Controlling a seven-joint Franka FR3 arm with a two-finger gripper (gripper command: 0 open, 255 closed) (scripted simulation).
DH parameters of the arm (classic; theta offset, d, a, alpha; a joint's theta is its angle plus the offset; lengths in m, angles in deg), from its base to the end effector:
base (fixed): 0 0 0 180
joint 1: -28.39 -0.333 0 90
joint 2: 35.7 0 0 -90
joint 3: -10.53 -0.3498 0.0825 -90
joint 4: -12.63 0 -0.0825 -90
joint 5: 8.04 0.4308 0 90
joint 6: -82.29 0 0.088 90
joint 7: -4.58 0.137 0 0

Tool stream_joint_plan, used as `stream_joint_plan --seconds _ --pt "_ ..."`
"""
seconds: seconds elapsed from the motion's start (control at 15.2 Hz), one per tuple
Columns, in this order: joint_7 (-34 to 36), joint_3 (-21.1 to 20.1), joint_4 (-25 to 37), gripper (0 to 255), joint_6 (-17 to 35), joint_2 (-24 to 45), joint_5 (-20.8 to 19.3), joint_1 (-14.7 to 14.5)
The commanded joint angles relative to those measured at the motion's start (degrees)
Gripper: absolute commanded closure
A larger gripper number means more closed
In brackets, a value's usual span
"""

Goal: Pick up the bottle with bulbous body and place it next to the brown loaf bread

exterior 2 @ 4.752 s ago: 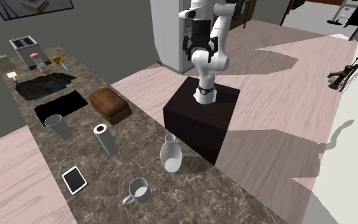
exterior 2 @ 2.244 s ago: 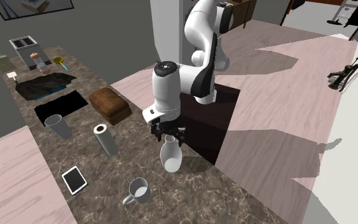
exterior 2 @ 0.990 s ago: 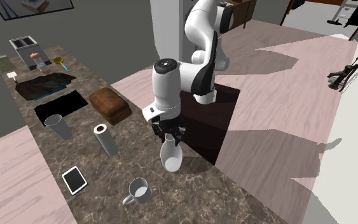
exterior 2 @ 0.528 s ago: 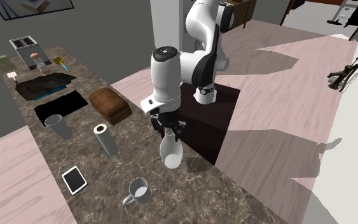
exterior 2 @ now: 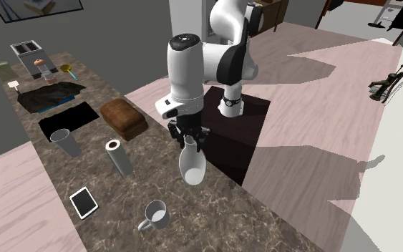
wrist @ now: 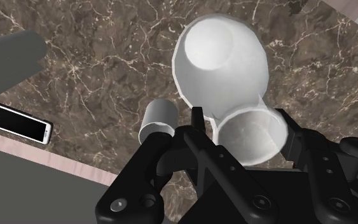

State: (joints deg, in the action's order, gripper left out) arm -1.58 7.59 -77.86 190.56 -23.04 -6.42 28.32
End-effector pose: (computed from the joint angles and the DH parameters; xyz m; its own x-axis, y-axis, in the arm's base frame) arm 0.6943 0.0365 0.5102 0.9846 0.1481 0.0929 0.1513 -0.9881 -0.0290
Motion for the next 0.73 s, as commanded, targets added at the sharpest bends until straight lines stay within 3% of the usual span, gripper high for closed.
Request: stream_joint_plan --seconds 0.0,0.66 --pt "0.0 0.0 1.5 255 -1.5 0.0 0.0 0.0" --pt "0.2 0.0 10.5 255 -9.6 0.9 -0.1 0.0"
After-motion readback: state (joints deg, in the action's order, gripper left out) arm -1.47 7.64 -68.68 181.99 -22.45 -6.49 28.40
